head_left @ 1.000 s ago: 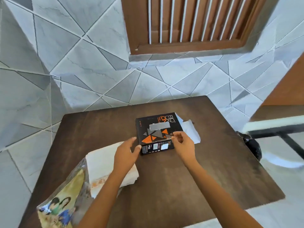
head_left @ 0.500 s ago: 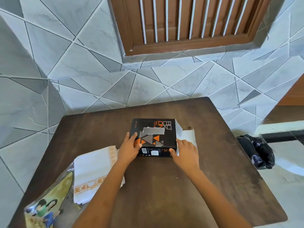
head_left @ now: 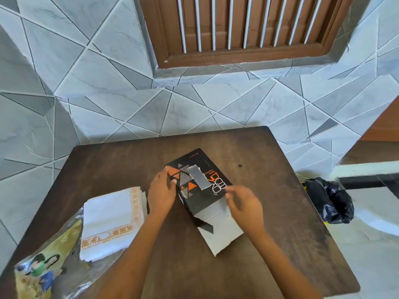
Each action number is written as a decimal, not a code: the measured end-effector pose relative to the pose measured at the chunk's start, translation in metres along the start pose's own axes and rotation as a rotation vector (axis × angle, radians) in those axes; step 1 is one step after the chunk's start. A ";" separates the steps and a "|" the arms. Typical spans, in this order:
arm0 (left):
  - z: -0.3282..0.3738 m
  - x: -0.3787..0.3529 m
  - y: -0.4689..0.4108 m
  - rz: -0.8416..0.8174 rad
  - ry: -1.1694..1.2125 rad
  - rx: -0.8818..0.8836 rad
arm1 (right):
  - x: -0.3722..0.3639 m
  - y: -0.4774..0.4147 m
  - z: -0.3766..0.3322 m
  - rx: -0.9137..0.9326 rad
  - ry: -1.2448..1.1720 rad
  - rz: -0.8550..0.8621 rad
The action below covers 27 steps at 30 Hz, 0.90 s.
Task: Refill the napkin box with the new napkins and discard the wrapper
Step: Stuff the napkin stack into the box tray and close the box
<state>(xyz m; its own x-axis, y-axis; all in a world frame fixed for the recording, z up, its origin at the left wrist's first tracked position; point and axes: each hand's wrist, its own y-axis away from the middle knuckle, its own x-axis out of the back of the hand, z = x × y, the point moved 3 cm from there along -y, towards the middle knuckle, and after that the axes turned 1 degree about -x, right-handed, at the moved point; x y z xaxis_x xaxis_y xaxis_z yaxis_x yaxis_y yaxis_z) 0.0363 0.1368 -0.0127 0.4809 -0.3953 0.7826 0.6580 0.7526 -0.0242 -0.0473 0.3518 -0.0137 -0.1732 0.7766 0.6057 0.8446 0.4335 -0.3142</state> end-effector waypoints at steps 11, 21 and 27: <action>-0.010 -0.030 0.079 -0.413 0.613 0.160 | -0.033 -0.007 0.041 -0.432 -0.291 -0.525; 0.033 0.050 0.055 -0.243 0.458 0.155 | 0.020 -0.043 -0.042 -0.214 -0.143 -0.324; 0.042 0.075 0.033 -0.303 0.312 0.110 | 0.022 -0.050 -0.072 -0.179 -0.065 -0.485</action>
<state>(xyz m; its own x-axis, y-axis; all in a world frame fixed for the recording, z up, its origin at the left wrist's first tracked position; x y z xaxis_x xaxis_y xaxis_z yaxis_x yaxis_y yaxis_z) 0.0694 0.1543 0.0711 0.4386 -0.7341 0.5184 0.7388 0.6230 0.2571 -0.0573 0.3140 0.0679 -0.5922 0.5355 0.6022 0.7322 0.6695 0.1247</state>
